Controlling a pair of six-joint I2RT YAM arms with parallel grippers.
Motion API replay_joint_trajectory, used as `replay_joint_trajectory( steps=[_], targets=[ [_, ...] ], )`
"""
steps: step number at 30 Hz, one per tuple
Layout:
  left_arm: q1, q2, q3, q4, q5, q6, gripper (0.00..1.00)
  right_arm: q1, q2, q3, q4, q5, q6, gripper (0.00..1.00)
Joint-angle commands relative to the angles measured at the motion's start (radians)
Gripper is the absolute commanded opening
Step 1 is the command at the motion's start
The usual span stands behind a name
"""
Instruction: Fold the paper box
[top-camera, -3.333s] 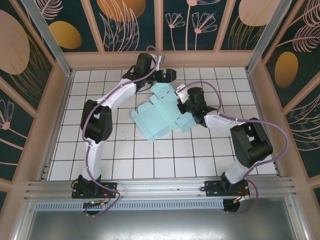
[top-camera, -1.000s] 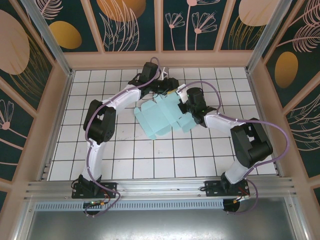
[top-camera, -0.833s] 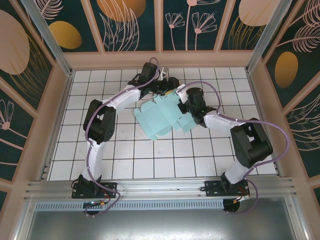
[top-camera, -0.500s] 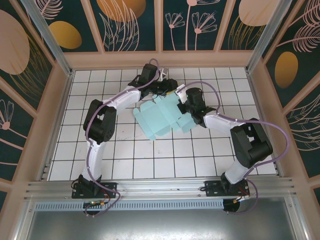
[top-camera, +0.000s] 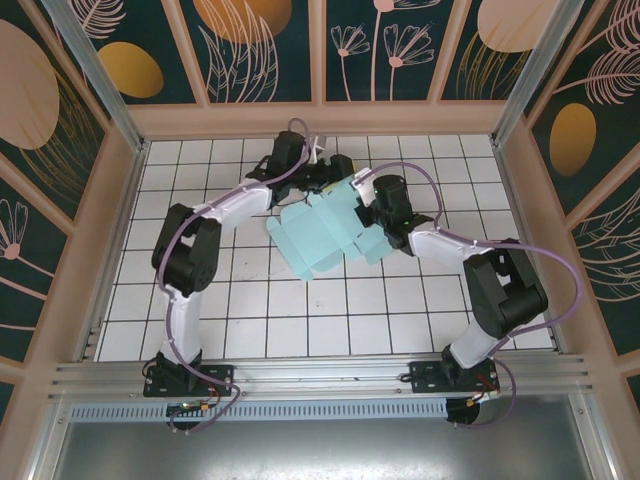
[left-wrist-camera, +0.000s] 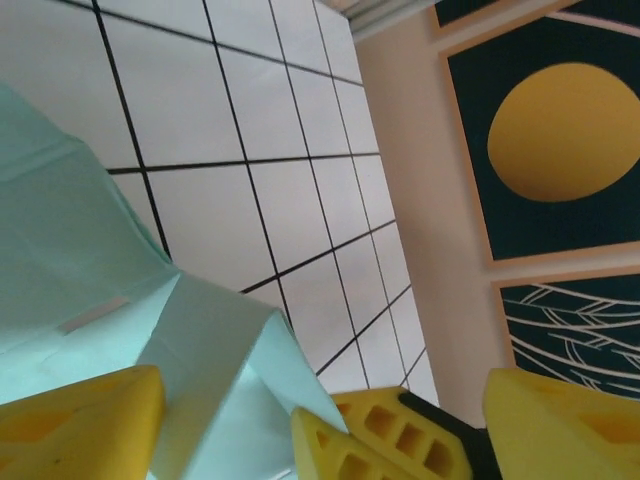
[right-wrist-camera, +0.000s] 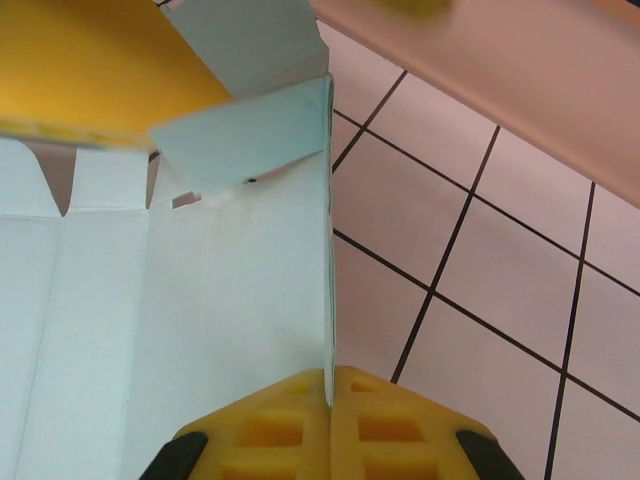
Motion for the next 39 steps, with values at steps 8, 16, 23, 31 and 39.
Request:
replay_joint_trajectory(
  steps=[8,16,23,31,39],
  targets=[
    [0.114,-0.274,-0.291,0.0,-0.096,0.539,0.99,-0.055,-0.093,-0.048,0.03,-0.184,0.001,0.0],
    [0.171,-0.283,-0.428,-0.021,-0.157,0.756,0.98,-0.084,-0.136,-0.067,0.039,-0.27,0.005,0.0],
    [0.187,-0.115,-0.289,-0.071,-0.007,0.679,0.93,-0.084,-0.14,-0.073,0.042,-0.322,0.016,0.0],
    [0.187,-0.055,-0.219,-0.088,0.117,0.646,0.82,-0.083,-0.138,-0.074,0.039,-0.32,0.013,0.0],
    [0.183,-0.066,-0.253,-0.069,0.187,0.614,0.78,-0.085,-0.119,-0.068,0.048,-0.312,0.02,0.0]
  ],
)
